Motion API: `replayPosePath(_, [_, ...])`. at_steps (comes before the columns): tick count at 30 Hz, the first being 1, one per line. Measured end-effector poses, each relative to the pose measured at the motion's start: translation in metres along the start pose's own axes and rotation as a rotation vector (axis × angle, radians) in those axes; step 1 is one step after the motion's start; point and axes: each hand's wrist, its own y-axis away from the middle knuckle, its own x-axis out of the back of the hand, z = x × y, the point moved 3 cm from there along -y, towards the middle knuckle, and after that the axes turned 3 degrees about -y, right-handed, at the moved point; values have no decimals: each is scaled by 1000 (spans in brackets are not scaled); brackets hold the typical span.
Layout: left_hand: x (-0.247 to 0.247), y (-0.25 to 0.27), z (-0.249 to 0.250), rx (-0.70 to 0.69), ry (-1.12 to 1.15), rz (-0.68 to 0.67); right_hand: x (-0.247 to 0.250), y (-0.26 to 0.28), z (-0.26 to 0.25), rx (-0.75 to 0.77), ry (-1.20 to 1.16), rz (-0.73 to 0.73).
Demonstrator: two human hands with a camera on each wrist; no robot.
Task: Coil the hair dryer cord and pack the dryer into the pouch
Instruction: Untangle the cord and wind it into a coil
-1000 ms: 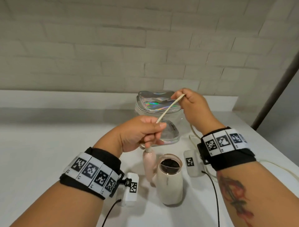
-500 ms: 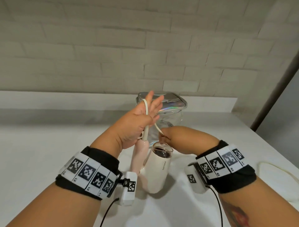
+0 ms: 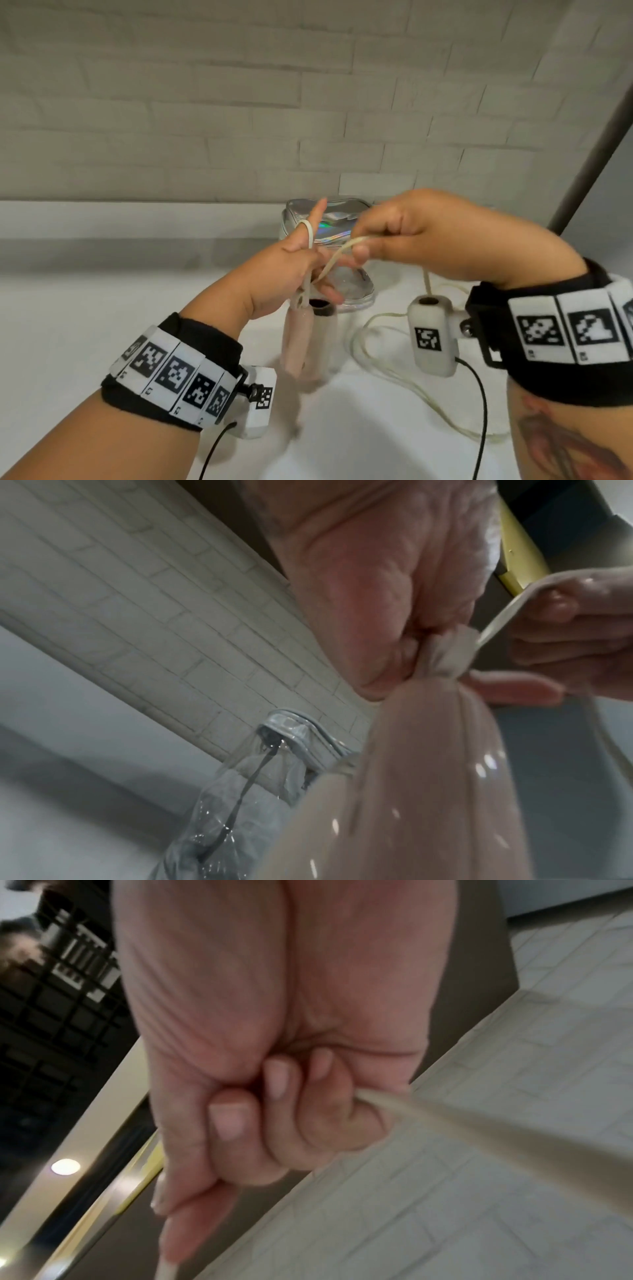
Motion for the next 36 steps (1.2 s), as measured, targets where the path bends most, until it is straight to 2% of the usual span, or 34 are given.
replayPosePath(3, [-3,6,6,-28,-87,-74,17,-2,13,24,-202,172])
replayPosePath(8, [-19,11,1,-4,-93,-338,7,-27,39,23,-597,440])
replayPosePath(10, [-23,9,0,-49,-79,-352,-10,-39,54,-46,-644,526])
replayPosePath(12, [-22,5,1,-115,-8,-282,-35,-49,70,-134,-659,564])
replayPosePath(14, [-19,2,2,-165,51,-196,-59,-60,80,-196,-700,500])
replayPosePath(15, [-16,-1,0,-184,72,-155,-70,-63,81,-264,-632,379])
replayPosePath(16, [-14,-3,-3,-192,98,-123,-82,-63,82,-344,-463,241])
replayPosePath(17, [-10,-6,-6,-195,127,-87,-90,-62,82,-374,-266,170])
replayPosePath(18, [-8,-8,-9,-192,154,-56,-95,-60,84,-365,-116,167])
replayPosePath(21, [-2,-16,-20,-196,186,31,-97,-50,70,-253,0,168])
replayPosePath(28, [-1,-28,-21,-164,145,112,-83,-41,44,-157,383,-63])
replayPosePath(30, [-1,-28,-17,-136,86,133,-72,-32,32,-131,381,-123])
replayPosePath(33, [4,-26,-16,-102,41,164,-44,-19,10,-79,199,-178])
replayPosePath(36, [10,-19,-19,-106,9,101,-11,-12,0,-27,-45,-90])
